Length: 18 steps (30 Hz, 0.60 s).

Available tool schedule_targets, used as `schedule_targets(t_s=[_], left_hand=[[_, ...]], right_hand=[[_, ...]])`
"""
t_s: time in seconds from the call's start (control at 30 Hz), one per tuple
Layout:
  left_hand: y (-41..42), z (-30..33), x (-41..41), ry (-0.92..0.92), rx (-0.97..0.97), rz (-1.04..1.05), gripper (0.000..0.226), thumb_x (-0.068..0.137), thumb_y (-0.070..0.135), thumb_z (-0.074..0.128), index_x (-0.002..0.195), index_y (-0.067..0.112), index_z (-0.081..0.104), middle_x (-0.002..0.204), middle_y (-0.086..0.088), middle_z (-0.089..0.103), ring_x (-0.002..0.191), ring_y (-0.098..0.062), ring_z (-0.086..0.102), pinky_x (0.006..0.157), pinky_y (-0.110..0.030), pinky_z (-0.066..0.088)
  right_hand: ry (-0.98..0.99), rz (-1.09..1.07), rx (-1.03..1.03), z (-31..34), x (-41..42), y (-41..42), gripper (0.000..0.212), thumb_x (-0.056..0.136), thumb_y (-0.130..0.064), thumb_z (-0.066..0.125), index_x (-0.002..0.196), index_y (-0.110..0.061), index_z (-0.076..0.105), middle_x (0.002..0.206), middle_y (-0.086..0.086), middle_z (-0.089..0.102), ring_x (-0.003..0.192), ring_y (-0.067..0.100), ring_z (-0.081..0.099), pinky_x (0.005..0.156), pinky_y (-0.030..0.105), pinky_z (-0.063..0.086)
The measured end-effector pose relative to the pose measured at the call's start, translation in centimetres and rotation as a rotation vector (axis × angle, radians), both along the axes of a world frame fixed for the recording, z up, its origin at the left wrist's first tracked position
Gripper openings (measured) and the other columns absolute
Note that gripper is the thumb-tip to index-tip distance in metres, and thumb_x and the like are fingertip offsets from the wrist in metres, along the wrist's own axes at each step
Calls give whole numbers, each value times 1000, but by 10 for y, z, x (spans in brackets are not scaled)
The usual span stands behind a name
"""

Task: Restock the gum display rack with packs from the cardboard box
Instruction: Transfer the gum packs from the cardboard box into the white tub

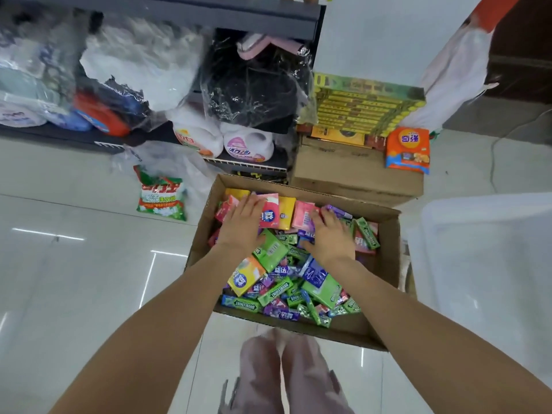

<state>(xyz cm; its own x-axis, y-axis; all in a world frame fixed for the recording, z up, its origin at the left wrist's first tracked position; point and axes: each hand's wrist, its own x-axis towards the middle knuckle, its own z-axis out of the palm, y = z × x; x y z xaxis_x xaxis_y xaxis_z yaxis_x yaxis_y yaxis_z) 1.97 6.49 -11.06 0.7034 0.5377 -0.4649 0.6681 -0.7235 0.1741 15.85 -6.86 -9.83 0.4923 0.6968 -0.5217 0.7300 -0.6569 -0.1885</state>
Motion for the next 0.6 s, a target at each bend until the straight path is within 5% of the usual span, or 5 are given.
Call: schedule_targets(t_s=[0.17,0.37,0.5,0.6], left_hand=[[-1,-13,-7,-115,80,15,77,87,16,62,148,19,16,154,-2,20,138,-23,24,112,-38,24],[7,-15,-21,-258,-18,-36,62,91,4,53,146,15,28,150,-6,35,134,-28,33,112,-39,27],[11,-5,-30,-434,-116,6,59,83,-18,48,134,9,50,135,-12,54,127,-26,47,110,-31,32],[12,13,-31,-493,-141,92,53,82,-20,47,126,7,57,129,-13,58,123,-24,52,108,-28,34]], right_hand=[[-7,-103,62,-10,-10,0,80,85,-32,66,148,-16,18,148,9,32,136,31,26,111,38,27],[-70,-116,145,-4,-12,4,50,93,-13,51,141,-11,37,124,16,56,119,33,45,95,39,40],[52,-280,238,5,-10,5,35,92,-6,48,127,-9,54,85,19,64,75,32,61,59,30,43],[181,-371,314,18,-8,0,9,93,-10,53,93,-5,60,66,8,53,50,11,41,45,23,27]])
